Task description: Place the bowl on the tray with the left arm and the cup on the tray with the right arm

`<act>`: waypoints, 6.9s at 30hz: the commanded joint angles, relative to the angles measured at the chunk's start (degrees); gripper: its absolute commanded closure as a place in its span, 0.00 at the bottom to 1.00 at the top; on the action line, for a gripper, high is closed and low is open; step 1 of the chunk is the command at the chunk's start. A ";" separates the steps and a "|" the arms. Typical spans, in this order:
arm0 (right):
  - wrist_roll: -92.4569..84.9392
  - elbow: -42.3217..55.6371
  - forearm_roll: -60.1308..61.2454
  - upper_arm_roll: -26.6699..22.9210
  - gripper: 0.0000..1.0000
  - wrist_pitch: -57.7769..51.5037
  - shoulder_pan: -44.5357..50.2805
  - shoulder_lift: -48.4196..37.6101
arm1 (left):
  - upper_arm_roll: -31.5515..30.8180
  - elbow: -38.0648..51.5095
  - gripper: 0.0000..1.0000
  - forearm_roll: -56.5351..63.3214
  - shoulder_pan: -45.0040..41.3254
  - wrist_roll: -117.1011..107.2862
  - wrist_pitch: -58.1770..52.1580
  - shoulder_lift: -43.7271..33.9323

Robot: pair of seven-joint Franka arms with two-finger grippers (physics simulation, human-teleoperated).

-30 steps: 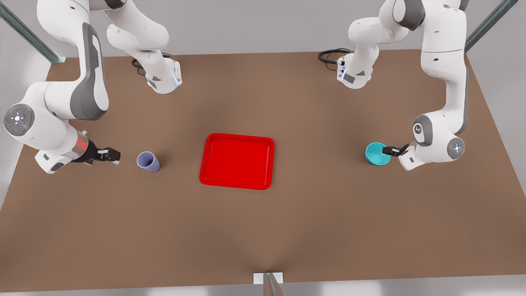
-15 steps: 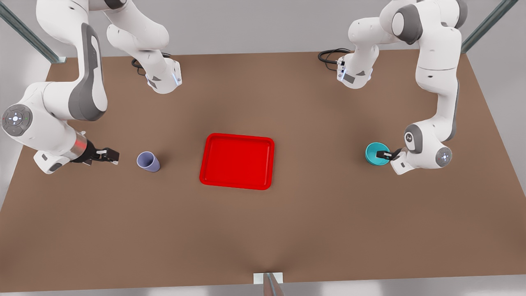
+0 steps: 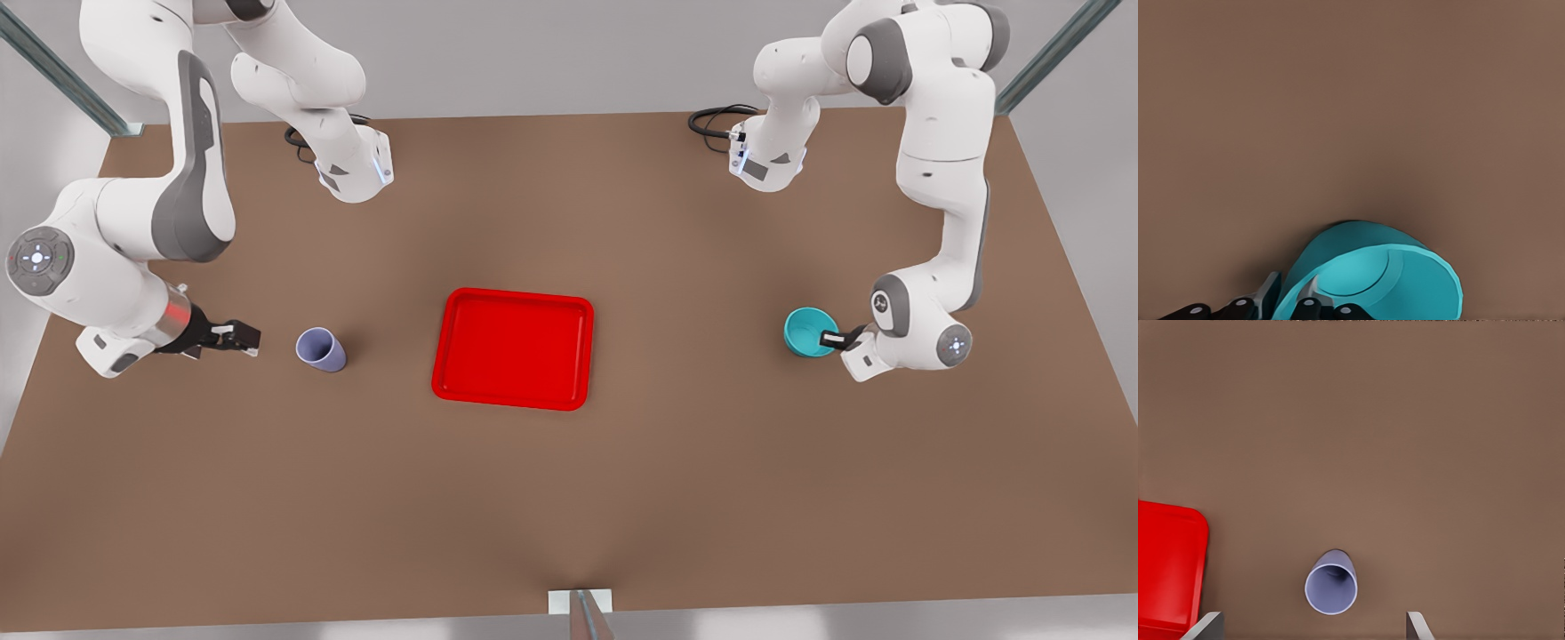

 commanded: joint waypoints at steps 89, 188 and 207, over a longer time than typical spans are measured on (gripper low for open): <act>0.00 -19.07 1.91 -0.26 0.00 11.60 0.58 2.90 | -3.34 35.79 0.00 13.02 -10.90 -26.99 -46.67 -12.39; 19.78 -7.65 2.97 21.80 0.33 12.74 8.40 20.83 | -3.08 35.96 0.00 11.96 -10.28 -26.81 -46.05 -10.20; 11.43 11.08 -0.81 7.21 0.00 -9.32 -1.53 3.52 | -2.99 36.14 0.00 12.05 -10.20 -26.72 -46.05 -9.76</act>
